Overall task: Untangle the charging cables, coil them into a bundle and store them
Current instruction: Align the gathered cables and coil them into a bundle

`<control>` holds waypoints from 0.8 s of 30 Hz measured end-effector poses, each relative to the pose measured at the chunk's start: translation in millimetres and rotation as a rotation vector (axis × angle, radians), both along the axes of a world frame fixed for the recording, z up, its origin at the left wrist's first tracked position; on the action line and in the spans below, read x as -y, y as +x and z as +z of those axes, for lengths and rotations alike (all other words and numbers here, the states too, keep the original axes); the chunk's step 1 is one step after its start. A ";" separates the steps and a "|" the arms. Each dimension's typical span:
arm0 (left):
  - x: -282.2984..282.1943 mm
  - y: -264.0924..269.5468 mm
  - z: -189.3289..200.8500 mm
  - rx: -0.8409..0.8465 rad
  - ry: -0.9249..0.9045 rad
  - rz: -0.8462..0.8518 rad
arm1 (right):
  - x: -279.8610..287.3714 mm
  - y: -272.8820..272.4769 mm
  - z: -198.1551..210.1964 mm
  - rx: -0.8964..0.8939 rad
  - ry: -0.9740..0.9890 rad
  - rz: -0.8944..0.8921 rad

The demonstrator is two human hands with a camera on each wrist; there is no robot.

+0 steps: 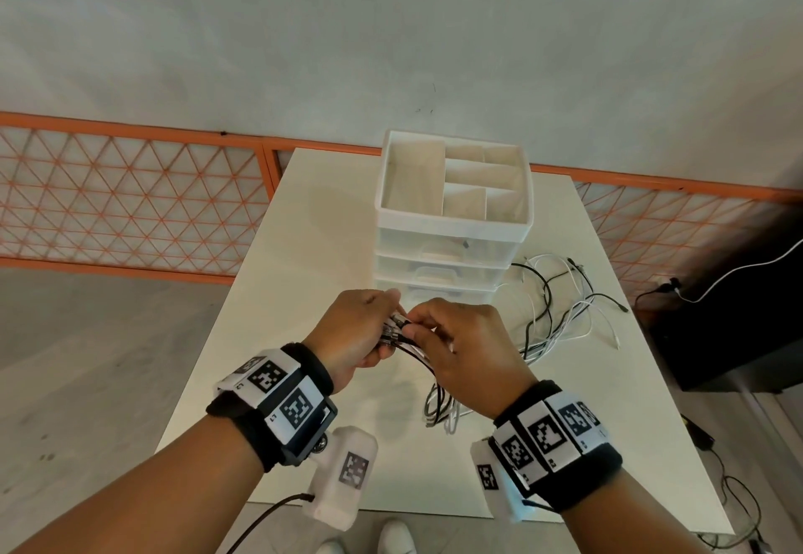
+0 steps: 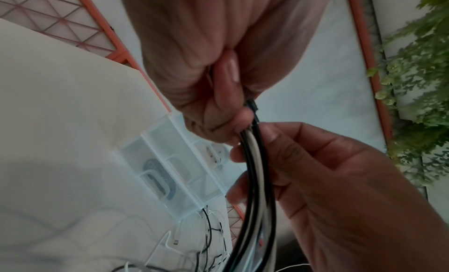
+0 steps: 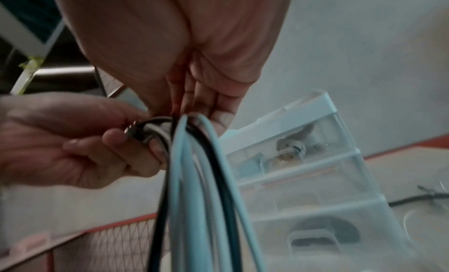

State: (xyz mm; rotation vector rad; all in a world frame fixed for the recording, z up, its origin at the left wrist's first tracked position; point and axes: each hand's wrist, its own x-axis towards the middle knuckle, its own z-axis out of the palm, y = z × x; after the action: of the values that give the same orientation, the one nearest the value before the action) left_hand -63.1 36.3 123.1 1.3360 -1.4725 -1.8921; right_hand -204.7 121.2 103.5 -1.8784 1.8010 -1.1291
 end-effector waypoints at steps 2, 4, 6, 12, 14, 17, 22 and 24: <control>-0.2 -0.8 -1.9 0.001 0.028 0.022 | 0.3 2.4 -4.0 -0.124 -0.060 -0.001; 0.5 -1.5 -3.1 0.012 0.042 0.060 | -0.5 4.3 -5.1 -0.124 -0.076 -0.003; 1.9 -1.4 -5.1 0.020 0.029 0.095 | -0.9 4.4 -5.5 -0.079 -0.064 -0.001; 3.1 -1.6 -6.0 -0.012 -0.009 0.115 | 2.7 -1.9 -4.0 -0.055 0.049 0.005; 3.4 -2.5 -5.1 -0.006 -0.022 0.099 | 3.9 -1.2 -5.0 -0.041 0.053 0.015; 5.1 -3.5 -4.2 -0.005 -0.026 0.090 | 4.9 -0.5 -6.0 0.015 -0.045 -0.045; 5.2 -3.5 0.6 -0.058 0.012 0.057 | 13.2 3.9 -3.8 0.131 -0.052 -0.027; 5.1 -2.7 2.4 -0.091 0.082 0.067 | 14.6 9.9 -5.6 0.165 0.001 0.000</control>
State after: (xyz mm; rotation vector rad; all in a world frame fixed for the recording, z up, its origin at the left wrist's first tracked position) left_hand -65.8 31.2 125.5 1.3004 -1.3038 -1.9619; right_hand -194.8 106.7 97.9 -1.7298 1.7104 -1.2440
